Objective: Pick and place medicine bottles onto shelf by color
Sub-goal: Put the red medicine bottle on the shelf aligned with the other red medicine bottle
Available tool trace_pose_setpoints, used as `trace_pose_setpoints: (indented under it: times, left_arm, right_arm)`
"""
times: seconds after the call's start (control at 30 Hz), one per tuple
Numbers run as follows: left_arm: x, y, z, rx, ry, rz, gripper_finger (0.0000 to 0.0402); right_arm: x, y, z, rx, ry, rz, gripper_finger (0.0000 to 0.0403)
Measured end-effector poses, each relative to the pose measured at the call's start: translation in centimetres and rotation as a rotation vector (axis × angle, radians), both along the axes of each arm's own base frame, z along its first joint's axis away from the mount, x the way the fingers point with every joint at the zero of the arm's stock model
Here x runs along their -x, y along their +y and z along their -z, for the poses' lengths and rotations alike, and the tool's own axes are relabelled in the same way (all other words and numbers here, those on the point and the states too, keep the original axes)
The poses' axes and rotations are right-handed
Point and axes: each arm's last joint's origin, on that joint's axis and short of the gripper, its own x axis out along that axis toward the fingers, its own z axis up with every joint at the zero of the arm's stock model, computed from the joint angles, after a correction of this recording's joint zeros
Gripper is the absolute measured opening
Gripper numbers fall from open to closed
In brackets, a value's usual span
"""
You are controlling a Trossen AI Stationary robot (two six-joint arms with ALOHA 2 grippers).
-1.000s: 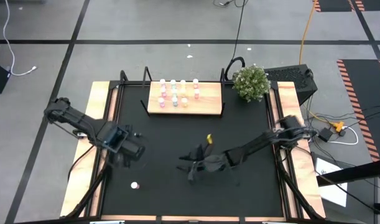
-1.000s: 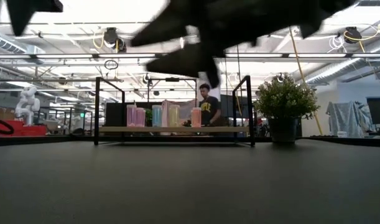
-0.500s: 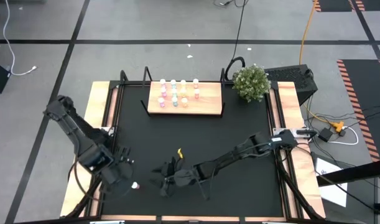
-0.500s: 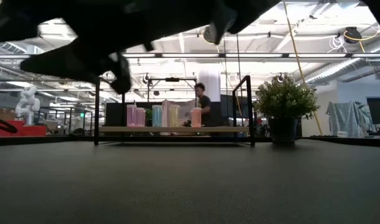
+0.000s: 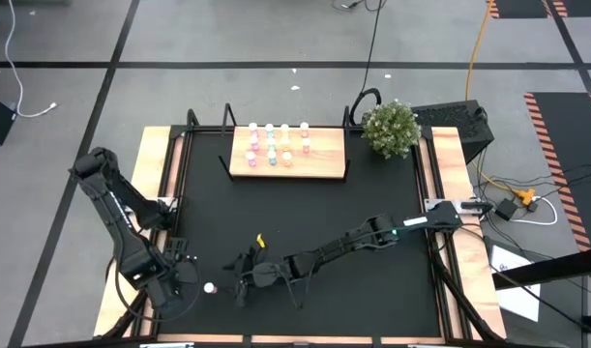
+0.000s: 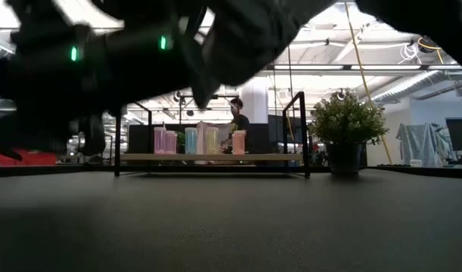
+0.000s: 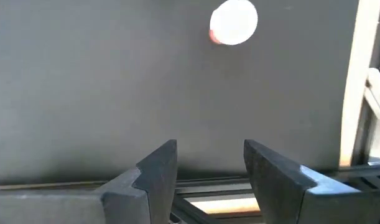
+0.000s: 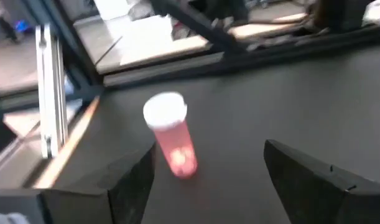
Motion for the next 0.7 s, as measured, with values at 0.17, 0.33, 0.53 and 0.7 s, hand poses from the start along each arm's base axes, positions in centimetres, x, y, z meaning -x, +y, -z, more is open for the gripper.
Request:
trace_pose_setpoints:
  times: [0.17, 0.33, 0.53, 0.7]
  left_arm:
    - [0.2, 0.0, 0.6, -0.007, 0.013, -0.069, 0.0186]
    - [0.3, 0.0, 0.5, -0.005, 0.017, -0.076, 0.0186]
    - [0.3, 0.0, 0.5, 0.001, 0.027, -0.038, 0.0186]
    - [0.3, 0.0, 0.5, -0.001, 0.028, -0.031, 0.0186]
  right_arm:
    - [-0.6, -0.6, 2.2, 0.03, 0.019, -0.091, 0.0301]
    - [-1.3, -0.8, 3.9, 0.066, 0.013, -0.186, 0.0302]
    - [-2.3, -1.3, 4.9, 0.119, -0.022, -0.214, 0.0302]
    - [-2.7, -1.8, 5.8, 0.136, -0.06, -0.276, 0.0302]
